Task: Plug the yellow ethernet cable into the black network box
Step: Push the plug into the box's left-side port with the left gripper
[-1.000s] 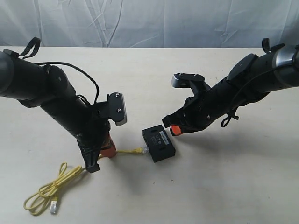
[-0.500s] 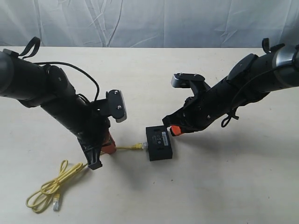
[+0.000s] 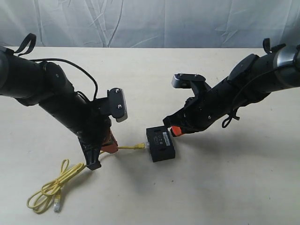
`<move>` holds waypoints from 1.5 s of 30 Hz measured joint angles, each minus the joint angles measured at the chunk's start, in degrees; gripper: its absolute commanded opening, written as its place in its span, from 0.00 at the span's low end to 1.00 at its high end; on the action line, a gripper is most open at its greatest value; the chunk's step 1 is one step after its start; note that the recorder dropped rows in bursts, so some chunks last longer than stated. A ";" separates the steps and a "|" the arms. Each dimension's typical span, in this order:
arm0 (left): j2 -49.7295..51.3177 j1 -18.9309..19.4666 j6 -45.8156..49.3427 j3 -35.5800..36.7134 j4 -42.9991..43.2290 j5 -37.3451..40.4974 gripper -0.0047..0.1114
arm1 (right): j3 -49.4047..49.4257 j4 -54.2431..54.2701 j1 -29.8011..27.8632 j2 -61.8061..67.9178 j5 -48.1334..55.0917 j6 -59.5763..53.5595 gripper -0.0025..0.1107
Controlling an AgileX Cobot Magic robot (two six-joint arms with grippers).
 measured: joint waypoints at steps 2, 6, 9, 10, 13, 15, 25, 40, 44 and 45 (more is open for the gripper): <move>0.00 0.00 0.92 0.00 -0.13 0.39 0.04 | 0.00 0.00 0.00 0.00 0.00 0.00 0.02; 0.00 0.00 1.45 0.00 -0.59 0.27 0.04 | 0.00 0.00 0.00 0.00 0.00 0.00 0.02; 0.00 0.00 1.57 0.00 -1.05 0.00 0.04 | 0.00 0.00 0.00 0.00 0.00 0.00 0.02; 0.00 0.00 1.69 0.00 -1.28 -0.13 0.04 | 0.00 0.00 0.00 0.00 0.00 0.00 0.02; 0.00 0.00 1.69 0.00 -2.56 -0.23 0.04 | 0.00 0.14 0.00 0.00 0.00 0.00 0.02; 0.00 0.00 1.69 0.00 -3.11 -0.23 0.04 | 0.00 0.53 0.00 0.00 0.00 0.00 0.02; 0.00 0.00 1.69 0.00 -4.61 -0.57 0.04 | 0.00 1.02 0.00 0.00 0.00 0.00 0.02; 0.00 0.00 1.80 0.13 -4.70 -0.68 0.04 | -0.13 1.50 -0.27 0.47 3.97 0.00 0.02; 0.00 0.00 1.80 0.34 -4.73 -0.68 0.04 | -0.13 2.15 -0.40 1.82 4.40 0.00 0.02; 0.00 0.00 1.80 0.34 -4.97 -0.68 0.04 | -0.13 2.40 -0.40 2.08 4.40 0.00 0.02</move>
